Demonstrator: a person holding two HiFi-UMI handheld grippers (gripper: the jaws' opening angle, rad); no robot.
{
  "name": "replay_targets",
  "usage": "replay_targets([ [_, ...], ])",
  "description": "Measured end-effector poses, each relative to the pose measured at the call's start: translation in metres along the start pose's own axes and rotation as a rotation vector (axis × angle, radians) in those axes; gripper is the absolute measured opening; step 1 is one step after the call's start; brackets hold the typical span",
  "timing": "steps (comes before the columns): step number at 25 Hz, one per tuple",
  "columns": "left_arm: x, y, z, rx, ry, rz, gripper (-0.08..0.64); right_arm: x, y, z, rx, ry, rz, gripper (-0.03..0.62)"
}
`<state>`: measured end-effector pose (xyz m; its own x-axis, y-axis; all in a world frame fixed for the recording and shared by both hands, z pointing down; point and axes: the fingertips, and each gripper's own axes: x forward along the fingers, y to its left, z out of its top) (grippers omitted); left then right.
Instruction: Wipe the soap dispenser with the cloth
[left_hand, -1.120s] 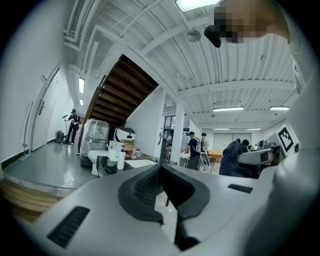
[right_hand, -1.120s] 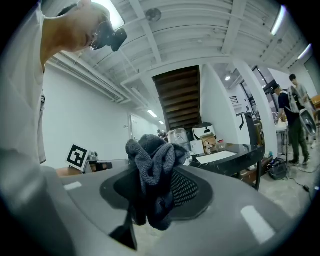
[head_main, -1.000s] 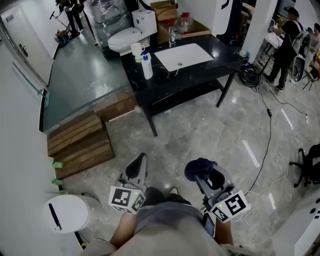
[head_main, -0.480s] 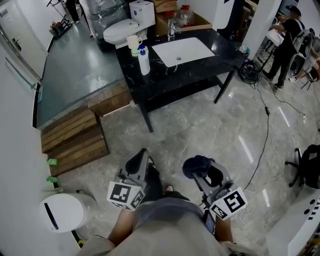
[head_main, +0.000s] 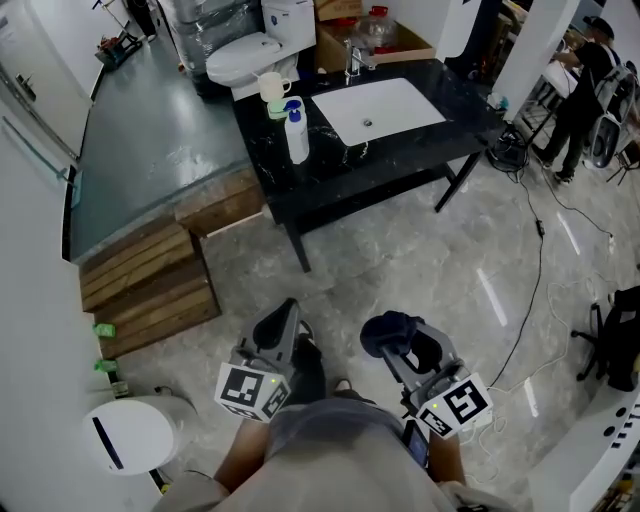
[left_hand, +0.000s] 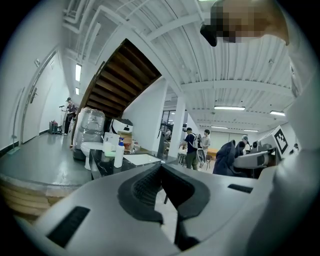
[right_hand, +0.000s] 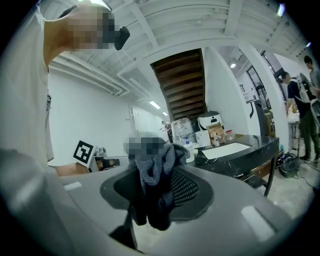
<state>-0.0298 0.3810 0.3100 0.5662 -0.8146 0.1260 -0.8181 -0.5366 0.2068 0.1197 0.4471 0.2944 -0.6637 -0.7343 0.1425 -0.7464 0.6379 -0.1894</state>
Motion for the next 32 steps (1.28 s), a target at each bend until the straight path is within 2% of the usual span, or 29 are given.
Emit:
replay_targets([
  [7, 0.037, 0.043, 0.005, -0.009, 0.022, -0.02, 0.006, 0.053, -0.022, 0.006, 0.026, 0.025, -0.002, 0.147],
  [16, 0.078, 0.102, 0.037, -0.009, 0.002, -0.061, 0.006, 0.118, -0.035, 0.041, -0.015, 0.002, -0.021, 0.147],
  [32, 0.121, 0.153, 0.076, 0.025, -0.043, -0.151, 0.008, 0.185, -0.05, 0.081, -0.071, -0.073, -0.11, 0.147],
])
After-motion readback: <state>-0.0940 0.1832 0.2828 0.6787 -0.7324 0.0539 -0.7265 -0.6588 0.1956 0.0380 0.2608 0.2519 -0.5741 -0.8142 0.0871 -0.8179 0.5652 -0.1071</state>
